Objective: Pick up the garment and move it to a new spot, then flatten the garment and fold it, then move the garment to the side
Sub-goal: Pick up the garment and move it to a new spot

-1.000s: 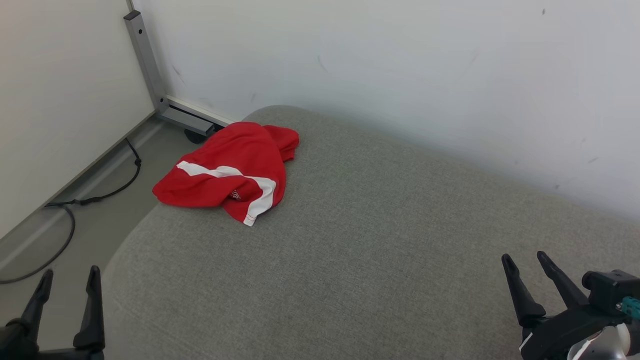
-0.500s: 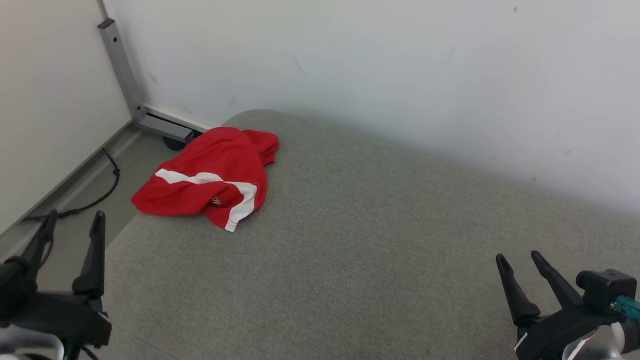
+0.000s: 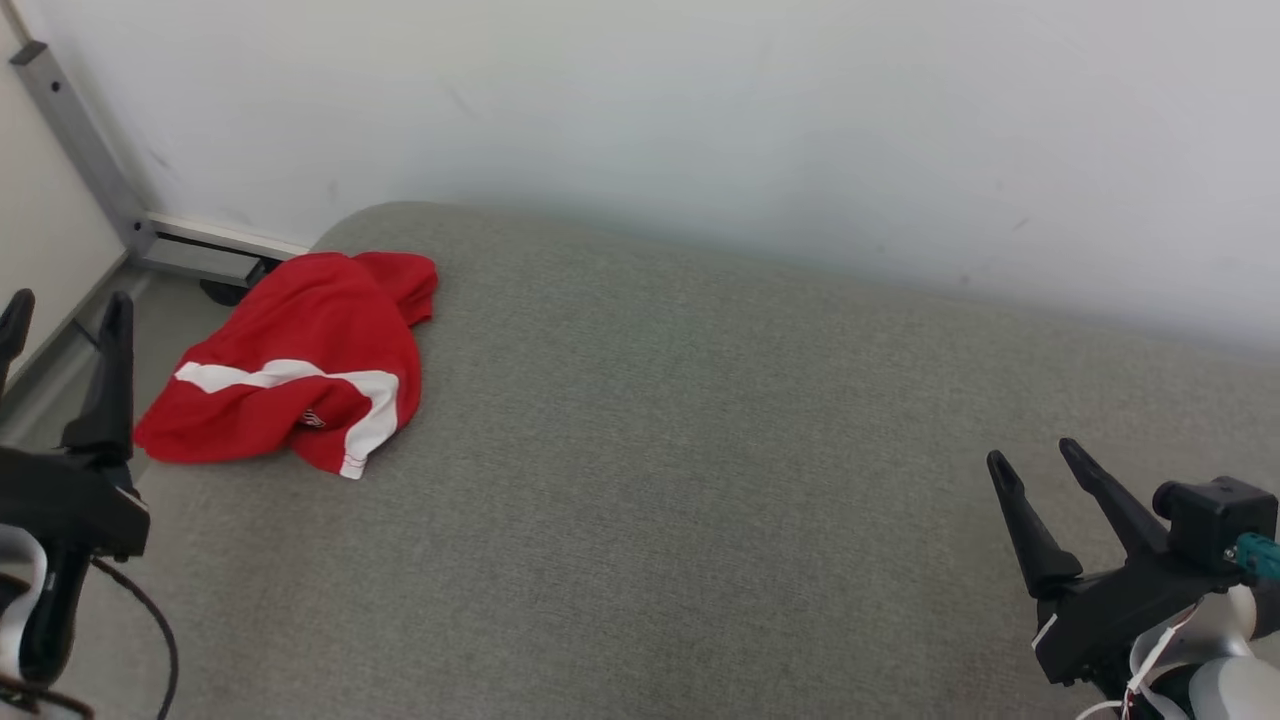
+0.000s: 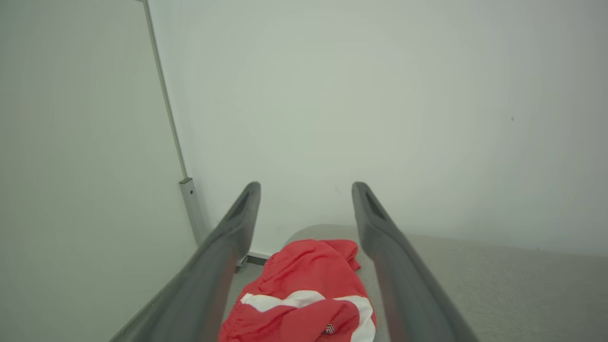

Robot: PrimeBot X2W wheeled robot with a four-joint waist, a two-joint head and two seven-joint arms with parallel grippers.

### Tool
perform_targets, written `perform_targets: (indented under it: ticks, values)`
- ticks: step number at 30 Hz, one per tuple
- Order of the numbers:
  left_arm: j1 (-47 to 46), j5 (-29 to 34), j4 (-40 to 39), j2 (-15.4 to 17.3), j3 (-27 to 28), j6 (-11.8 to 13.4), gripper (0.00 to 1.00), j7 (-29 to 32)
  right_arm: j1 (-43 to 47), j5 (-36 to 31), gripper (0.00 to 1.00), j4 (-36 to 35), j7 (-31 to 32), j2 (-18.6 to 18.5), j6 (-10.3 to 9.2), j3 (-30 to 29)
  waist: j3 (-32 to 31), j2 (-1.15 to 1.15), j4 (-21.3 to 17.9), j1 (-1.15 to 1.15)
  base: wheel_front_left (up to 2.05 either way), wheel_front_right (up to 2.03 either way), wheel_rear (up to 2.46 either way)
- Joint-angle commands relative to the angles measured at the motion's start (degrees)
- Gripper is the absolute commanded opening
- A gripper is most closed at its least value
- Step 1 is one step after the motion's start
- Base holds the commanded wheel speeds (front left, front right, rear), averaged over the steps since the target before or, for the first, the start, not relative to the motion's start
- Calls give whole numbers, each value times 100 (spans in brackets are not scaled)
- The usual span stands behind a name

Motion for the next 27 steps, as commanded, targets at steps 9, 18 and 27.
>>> perform_targets:
  ticks: [9,18,27]
  values:
    - [-813,-298,1138,-123,-104,-312,100,118,-267,123,100,-90,52,-250,-3,-23,635,0,-621,-1,0,0,0]
    - [-1511,-508,2236,-107,-189,-501,100,114,-482,142,100,-201,95,-346,-3,20,1029,0,-925,-1,0,0,0]
    - [-2229,-714,3241,-31,-477,-600,100,333,-621,154,100,-301,147,-451,-3,-36,1420,0,-1118,-1,0,0,0]
